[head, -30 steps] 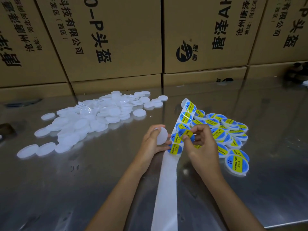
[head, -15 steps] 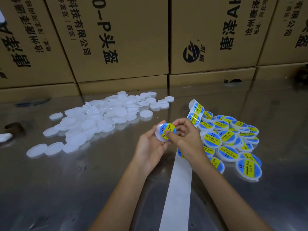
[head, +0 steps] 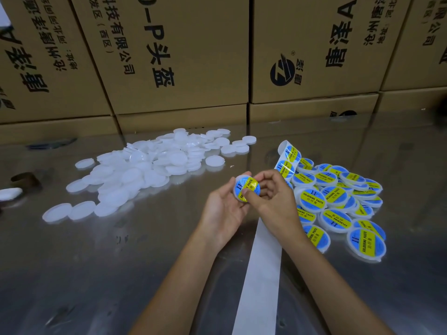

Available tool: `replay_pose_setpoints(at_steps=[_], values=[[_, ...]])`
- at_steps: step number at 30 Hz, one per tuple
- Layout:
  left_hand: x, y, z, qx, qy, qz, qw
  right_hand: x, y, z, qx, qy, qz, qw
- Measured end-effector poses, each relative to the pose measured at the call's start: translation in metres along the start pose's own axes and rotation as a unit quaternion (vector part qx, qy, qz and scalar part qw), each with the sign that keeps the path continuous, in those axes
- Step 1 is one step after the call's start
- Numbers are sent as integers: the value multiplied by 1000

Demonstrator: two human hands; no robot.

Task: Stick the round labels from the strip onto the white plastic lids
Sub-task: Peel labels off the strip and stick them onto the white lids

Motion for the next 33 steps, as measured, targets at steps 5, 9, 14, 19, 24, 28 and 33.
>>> replay_pose_setpoints(at_steps=[5, 9, 14, 19, 24, 28, 33], values=[[-1, 4, 1, 16, -1, -7, 1000, -1, -2, -2, -28, -8, -9, 1000], [-1, 3, 1, 24, 0, -17, 1000, -3, -4, 1, -67, -24, -20, 997], [-2, 1, 1, -4, 1, -14, 1000, -7, -8, 6, -184, -54, -39, 981], [-3, 4, 2, -40, -1, 7, 999, -11, -7, 5, -205, -58, -41, 976], [-4, 9, 3, -31, -12, 25, 999, -10, -11, 11, -184, -86, -65, 977], [-4, 12, 4, -25, -18, 33, 999, -10, -17, 9, -170, -96, -86, 977], [-6, 15, 8, -29, -29, 46, 998, -8, -27, 8, -160, -99, -116, 975]])
Point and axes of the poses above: each hand's wrist, its own x-axis towards the middle knuckle, its own y-axis out of the palm, z = x × y, the point moved 7 cm from there along x, towards the middle knuckle, and after that the axes turned 10 degrees about z, right-handed, at the moved point
